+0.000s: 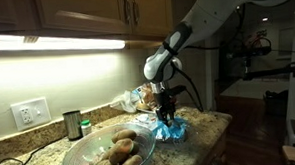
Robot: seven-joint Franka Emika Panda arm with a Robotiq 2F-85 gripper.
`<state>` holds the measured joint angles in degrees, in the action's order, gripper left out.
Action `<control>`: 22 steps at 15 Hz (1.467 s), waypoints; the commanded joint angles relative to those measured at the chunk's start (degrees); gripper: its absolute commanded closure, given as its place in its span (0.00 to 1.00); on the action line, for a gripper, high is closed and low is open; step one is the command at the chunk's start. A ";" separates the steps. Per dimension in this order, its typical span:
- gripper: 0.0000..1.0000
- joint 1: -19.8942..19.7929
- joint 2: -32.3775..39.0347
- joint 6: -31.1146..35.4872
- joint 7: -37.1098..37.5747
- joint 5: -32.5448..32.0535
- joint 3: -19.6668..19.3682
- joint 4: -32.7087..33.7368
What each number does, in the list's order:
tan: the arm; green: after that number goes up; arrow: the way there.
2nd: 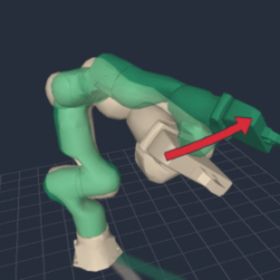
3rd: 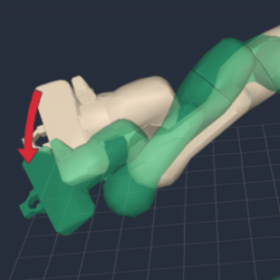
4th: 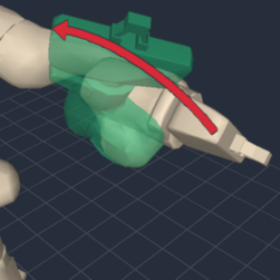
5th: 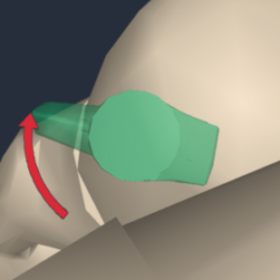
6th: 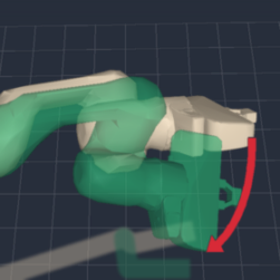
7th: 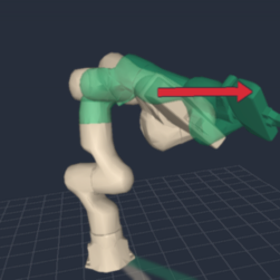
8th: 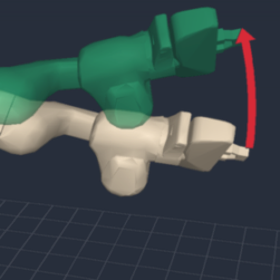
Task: Remove a potato from the plastic bag and put it in the glass bowl
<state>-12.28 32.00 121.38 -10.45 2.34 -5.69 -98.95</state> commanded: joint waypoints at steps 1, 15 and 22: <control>0.64 0.09 -2.86 -3.06 -0.08 -1.69 -0.50 -1.64; 0.15 0.64 -4.21 -5.05 -1.71 -9.99 -1.11 -3.82; 0.00 0.56 -5.96 -4.62 -2.34 -9.73 -0.94 -5.37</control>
<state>-11.91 30.42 117.31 -11.81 -6.49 -6.33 -99.89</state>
